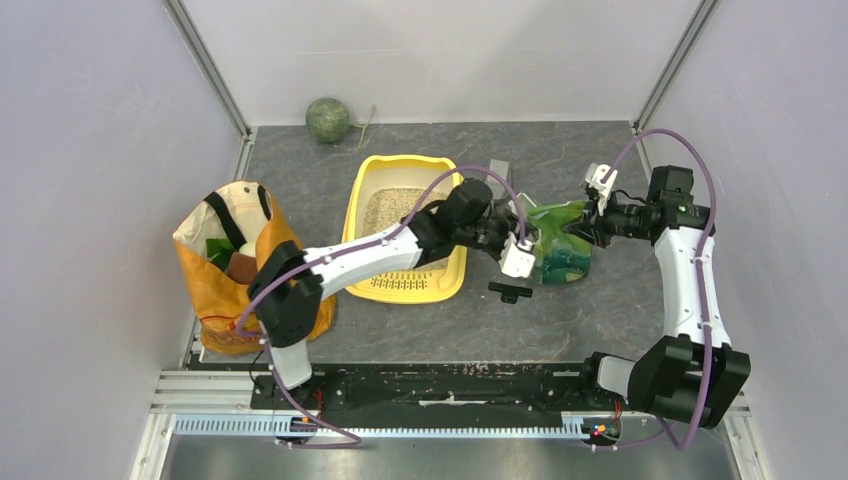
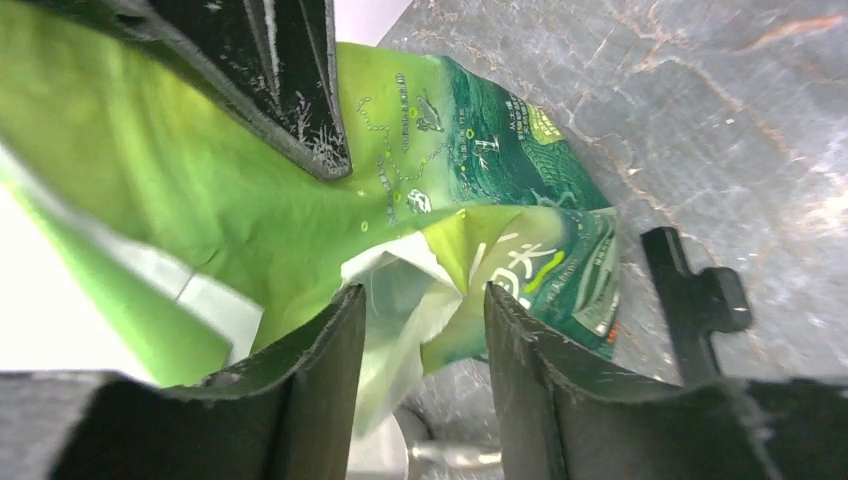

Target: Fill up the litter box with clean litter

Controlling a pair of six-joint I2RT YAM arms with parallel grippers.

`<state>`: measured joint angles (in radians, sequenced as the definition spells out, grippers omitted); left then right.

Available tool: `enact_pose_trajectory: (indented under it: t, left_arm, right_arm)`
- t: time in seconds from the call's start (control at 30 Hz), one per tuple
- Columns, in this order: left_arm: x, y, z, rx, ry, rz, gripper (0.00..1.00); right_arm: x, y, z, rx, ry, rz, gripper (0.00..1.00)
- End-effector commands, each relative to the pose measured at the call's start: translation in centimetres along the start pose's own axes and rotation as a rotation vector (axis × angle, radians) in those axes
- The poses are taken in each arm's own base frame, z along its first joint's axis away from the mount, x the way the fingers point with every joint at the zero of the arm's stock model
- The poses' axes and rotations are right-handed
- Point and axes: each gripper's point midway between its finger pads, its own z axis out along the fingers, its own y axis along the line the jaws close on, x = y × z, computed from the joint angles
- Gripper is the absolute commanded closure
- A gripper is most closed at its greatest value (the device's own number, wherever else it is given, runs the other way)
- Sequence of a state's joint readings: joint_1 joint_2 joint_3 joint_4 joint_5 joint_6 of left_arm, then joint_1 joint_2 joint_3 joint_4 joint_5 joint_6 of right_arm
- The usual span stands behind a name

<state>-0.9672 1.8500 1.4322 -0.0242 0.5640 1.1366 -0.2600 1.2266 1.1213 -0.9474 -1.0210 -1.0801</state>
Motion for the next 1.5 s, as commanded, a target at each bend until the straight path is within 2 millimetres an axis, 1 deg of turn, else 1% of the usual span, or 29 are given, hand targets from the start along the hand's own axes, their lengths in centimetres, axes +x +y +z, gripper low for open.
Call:
enact_pose_trajectory:
  t: [0.0,0.03,0.07,0.1,0.17,0.2,0.27,0.37,0.4,0.43,0.47,0.53,0.57,0.67,0.7,0.77,0.87,0.97,1.07,1.17,1.2,1.33,1.47]
  left_arm:
    - [-4.3,2.4,-5.5,-0.089,-0.042,-0.105,0.42]
    - [-4.6,2.5,-6.3,-0.097,-0.042,-0.152,0.41]
    - [-5.0,2.7,-7.3,-0.108,-0.042,-0.192,0.37]
    - [-5.2,2.9,-8.1,-0.123,-0.032,-0.248,0.36]
    - [-5.5,3.7,-9.7,-0.162,-0.016,-0.372,0.35]
    - [-5.1,4.1,-10.3,-0.185,0.007,-0.461,0.35]
    - [-4.0,4.7,-11.2,-0.234,0.068,-0.643,0.35]
    - [-1.3,5.3,-12.4,-0.321,0.158,-0.939,0.34]
    - [-0.5,5.4,-12.7,-0.347,0.179,-1.01,0.33]
    - [0.5,5.7,-13.1,-0.39,0.204,-1.072,0.32]
    - [1.3,5.9,-13.4,-0.434,0.223,-1.122,0.27]
    - [3.0,6.3,-13.4,-0.519,0.287,-1.201,0.25]
    - [3.5,6.6,-13.4,-0.548,0.308,-1.233,0.25]
    - [5.6,7.1,-13.0,-0.631,0.396,-1.291,0.25]
    - [6.4,6.9,-12.5,-0.633,0.422,-1.302,0.25]
    - [7.8,7.4,-12.1,-0.684,0.464,-1.323,0.25]
    - [9.4,8.0,-11.1,-0.734,0.492,-1.361,0.28]
    - [10.8,8.4,-9.7,-0.758,0.508,-1.377,0.35]
    - [12.6,8.4,-8.5,-0.782,0.548,-1.37,0.46]
    - [14.2,7.9,-7.2,-0.78,0.581,-1.372,0.57]
    - [14.6,7.7,-6.8,-0.777,0.589,-1.373,0.58]
    - [16.0,6.5,-5.2,-0.774,0.624,-1.391,0.58]
    - [17.6,4.8,-4.3,-0.785,0.668,-1.429,0.56]
  right_arm:
    - [-3.5,0.6,-0.6,-0.036,-0.116,-0.024,0.76]
    - [-3.5,0.6,-0.7,-0.031,-0.114,-0.027,0.74]
    - [-3.5,0.5,-0.8,-0.026,-0.112,-0.028,0.73]
    - [-3.5,0.5,-0.9,-0.022,-0.111,-0.029,0.7]
    - [-3.5,0.5,-1.0,-0.018,-0.11,-0.028,0.58]
    - [-3.5,0.5,-1.1,-0.018,-0.11,-0.026,0.51]
    - [-3.7,0.4,-1.3,-0.012,-0.112,-0.025,0.41]
    - [-4.0,0.4,-1.8,0.004,-0.116,-0.019,0.3]
    - [-4.1,0.5,-2.0,0.013,-0.118,-0.021,0.26]
    - [-4.1,0.5,-2.2,0.021,-0.118,-0.022,0.21]
    - [-4.2,0.5,-2.4,0.03,-0.118,-0.019,0.13]
    - [-4.2,0.3,-2.8,0.046,-0.118,-0.016,0.06]
    - [-4.3,0.2,-3.0,0.056,-0.116,-0.017,0.03]
    - [-4.5,-0.6,-3.6,0.078,-0.121,0.004,0.03]
    - [-4.6,-0.9,-3.8,0.085,-0.126,0.012,0.03]
    - [-4.9,-1.3,-4.2,0.096,-0.139,0.021,0.03]
    - [-5.5,-1.5,-4.7,0.105,-0.161,0.025,0.03]
    - [-6.3,-1.3,-5.2,0.114,-0.178,0.029,0.03]
    - [-7.2,-1.2,-5.9,0.127,-0.199,0.037,0.03]
    - [-8.2,-1.2,-6.4,0.145,-0.224,0.046,0.03]
    - [-8.6,-1.3,-6.6,0.153,-0.231,0.046,0.03]
    - [-10.1,-1.6,-7.3,0.169,-0.264,0.065,0.03]
    - [-11.2,-1.8,-7.8,0.175,-0.285,0.072,0.03]
